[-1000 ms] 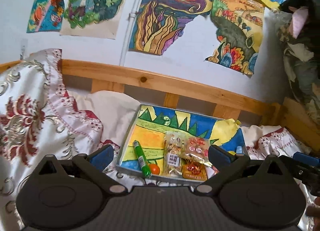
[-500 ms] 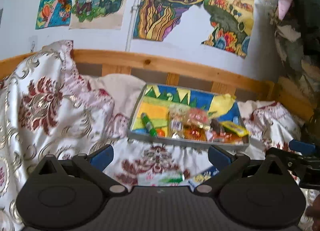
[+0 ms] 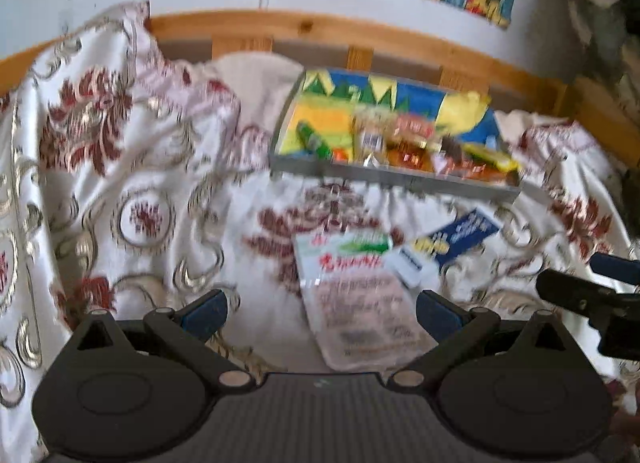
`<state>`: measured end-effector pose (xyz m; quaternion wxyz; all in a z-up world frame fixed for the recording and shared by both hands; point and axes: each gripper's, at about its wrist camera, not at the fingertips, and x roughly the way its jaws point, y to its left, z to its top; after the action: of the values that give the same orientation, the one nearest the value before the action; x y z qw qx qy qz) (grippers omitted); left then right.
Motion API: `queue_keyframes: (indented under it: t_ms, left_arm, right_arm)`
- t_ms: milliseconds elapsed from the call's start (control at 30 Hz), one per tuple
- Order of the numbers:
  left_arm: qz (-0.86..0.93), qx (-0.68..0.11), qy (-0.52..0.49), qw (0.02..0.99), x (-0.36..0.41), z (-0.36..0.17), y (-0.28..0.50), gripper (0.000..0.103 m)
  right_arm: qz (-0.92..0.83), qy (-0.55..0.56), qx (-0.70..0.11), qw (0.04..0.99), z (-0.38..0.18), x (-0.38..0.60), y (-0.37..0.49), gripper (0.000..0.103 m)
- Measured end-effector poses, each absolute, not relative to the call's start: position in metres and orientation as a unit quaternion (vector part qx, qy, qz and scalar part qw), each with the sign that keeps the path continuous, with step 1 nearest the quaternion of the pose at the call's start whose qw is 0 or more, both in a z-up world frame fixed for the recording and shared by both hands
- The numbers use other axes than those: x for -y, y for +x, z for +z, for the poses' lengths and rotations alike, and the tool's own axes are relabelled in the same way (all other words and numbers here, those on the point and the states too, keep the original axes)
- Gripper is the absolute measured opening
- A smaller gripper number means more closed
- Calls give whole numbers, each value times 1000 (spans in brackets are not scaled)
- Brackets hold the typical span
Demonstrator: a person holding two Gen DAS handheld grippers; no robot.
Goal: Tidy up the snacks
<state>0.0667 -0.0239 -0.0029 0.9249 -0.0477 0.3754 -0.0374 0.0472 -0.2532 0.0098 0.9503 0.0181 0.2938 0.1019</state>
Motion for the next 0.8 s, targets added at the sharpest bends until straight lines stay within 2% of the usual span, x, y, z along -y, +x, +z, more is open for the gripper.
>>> queue_keyframes:
  t_ms: [300,800]
  left_arm:
    - [-32,-417,-58,906,21,-15,72,102]
    - [-34,-427,-108,897,7,-23,82,102]
  right_arm:
    - [97,15,-316,944,-1,252,47,102]
    - [88,12,-326,941,-3,248,58,102]
